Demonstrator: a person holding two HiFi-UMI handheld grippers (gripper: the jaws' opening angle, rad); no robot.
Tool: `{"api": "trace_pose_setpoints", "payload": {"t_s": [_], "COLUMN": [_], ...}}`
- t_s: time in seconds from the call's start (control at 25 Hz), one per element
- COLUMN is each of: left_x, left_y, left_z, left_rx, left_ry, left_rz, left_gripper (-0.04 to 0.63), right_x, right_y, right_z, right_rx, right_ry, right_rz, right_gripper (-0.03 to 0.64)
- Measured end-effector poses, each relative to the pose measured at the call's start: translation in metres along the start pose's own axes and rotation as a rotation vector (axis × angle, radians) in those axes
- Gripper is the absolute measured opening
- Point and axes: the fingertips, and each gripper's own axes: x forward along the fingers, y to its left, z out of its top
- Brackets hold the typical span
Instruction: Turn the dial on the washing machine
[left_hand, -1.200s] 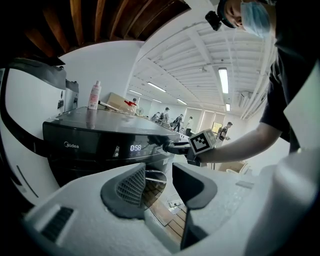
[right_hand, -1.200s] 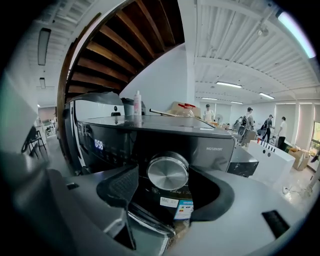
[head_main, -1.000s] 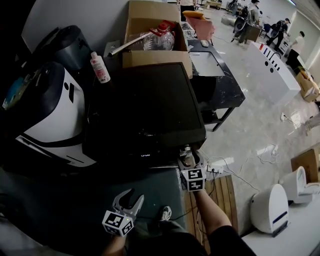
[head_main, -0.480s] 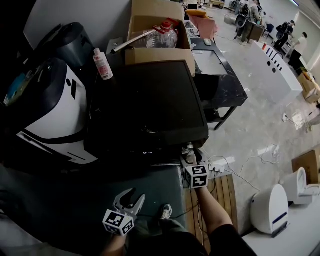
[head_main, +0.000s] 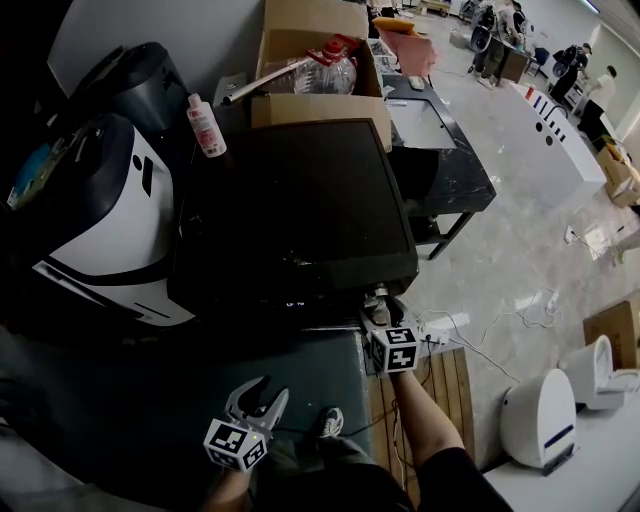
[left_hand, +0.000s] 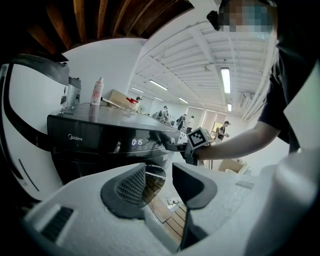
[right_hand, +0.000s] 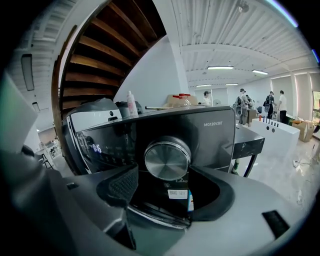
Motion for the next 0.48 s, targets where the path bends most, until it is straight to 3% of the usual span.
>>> {"api": "trace_pose_setpoints", "payload": {"t_s": [0.48], "left_x": [0.0035], "left_y": [-0.0035], "left_z": [0.0006], "left_rx": [-0.003], "left_ry": [0.000], "left_rz": [-0.001], "left_gripper": [0.160], "right_x": [0.0031], "right_y": [-0.0005], "right_z": [-0.0050], "right_rx": [0.057], "right_ry": [0.002], "right_rz": [0.013], "right_gripper": [0.295]}}
